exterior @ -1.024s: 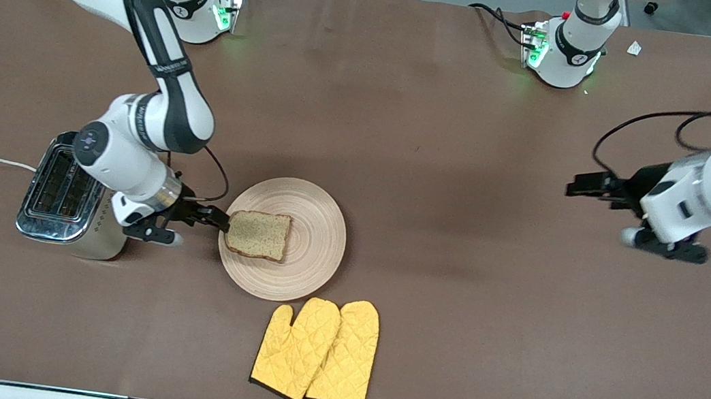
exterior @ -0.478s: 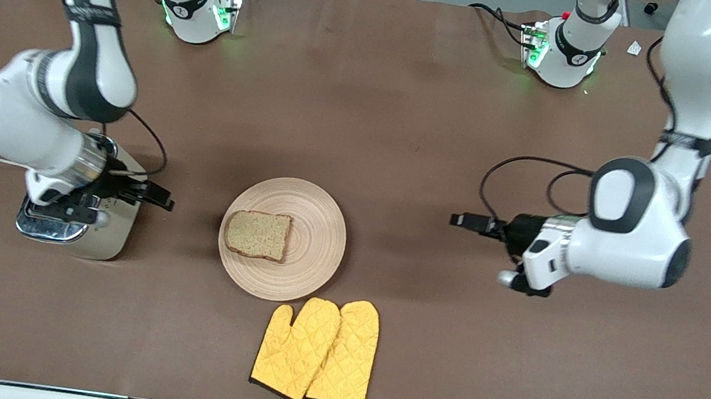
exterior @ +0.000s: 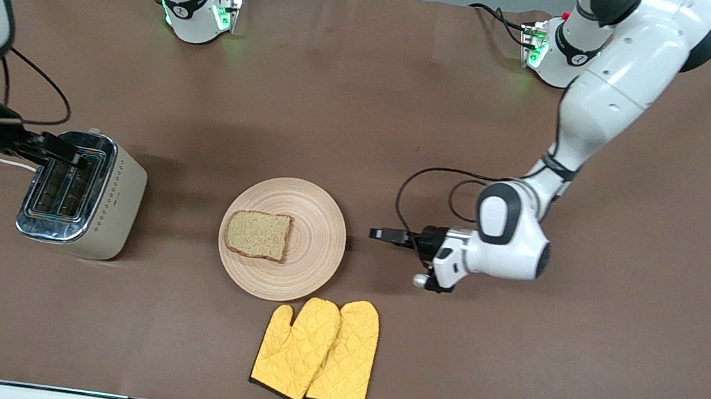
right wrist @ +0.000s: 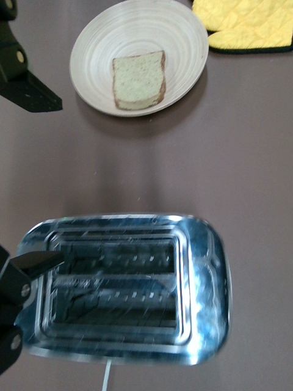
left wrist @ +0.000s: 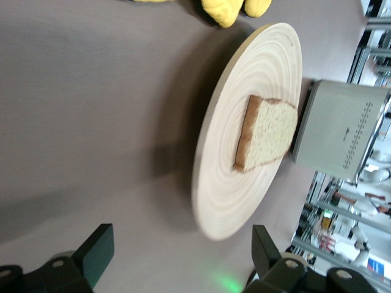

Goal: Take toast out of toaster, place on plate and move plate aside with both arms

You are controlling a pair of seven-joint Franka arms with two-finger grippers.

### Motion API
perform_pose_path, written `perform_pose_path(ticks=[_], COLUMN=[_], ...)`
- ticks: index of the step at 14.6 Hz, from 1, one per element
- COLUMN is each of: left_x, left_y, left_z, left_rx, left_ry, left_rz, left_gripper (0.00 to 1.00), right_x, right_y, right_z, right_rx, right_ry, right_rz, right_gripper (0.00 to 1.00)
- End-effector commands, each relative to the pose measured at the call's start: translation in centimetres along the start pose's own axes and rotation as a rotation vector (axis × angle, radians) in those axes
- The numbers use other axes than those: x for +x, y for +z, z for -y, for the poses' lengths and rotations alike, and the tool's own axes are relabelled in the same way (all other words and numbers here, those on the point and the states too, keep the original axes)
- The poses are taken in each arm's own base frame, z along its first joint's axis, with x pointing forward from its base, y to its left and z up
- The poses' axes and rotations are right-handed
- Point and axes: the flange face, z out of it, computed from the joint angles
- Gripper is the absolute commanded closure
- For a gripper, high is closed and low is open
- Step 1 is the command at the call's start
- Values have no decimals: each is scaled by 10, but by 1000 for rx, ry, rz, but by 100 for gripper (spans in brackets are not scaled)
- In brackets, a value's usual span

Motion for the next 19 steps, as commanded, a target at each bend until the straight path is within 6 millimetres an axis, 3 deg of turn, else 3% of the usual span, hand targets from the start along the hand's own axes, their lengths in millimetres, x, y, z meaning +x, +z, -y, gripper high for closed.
perform_pose_path(ticks=[1,5,9,10,11,13,16,19], left_x=[9,16,14,13,10,9,9,12], left_y=[35,68,81,81,85,87,88,81], left_z=[-17,-14,-11,-12,-14,-14,-11,-11], left_rx=[-46,-56,-44,-47,-45,-33,-28,-25], left_ry=[-4,-2,37,36,49,123,136,180], left_rz=[-79,-122,-138,-139,-135,-151,-155,-163], left_gripper=[1,1,5,11,27,62,97,99], right_x=[-21,-33,-45,-46,-46,-46,-53,-55], right_y=[-59,-116,-131,-131,-131,-126,-127,-132], right_z=[10,31,33,34,38,64,94,89], right_rx=[-54,-157,-155,-156,-157,-183,-201,-201], right_ry=[-33,-21,-15,0,5,23,-7,19], right_rz=[-1,18,33,35,33,34,26,17], right_gripper=[0,0,0,0,0,0,0,0])
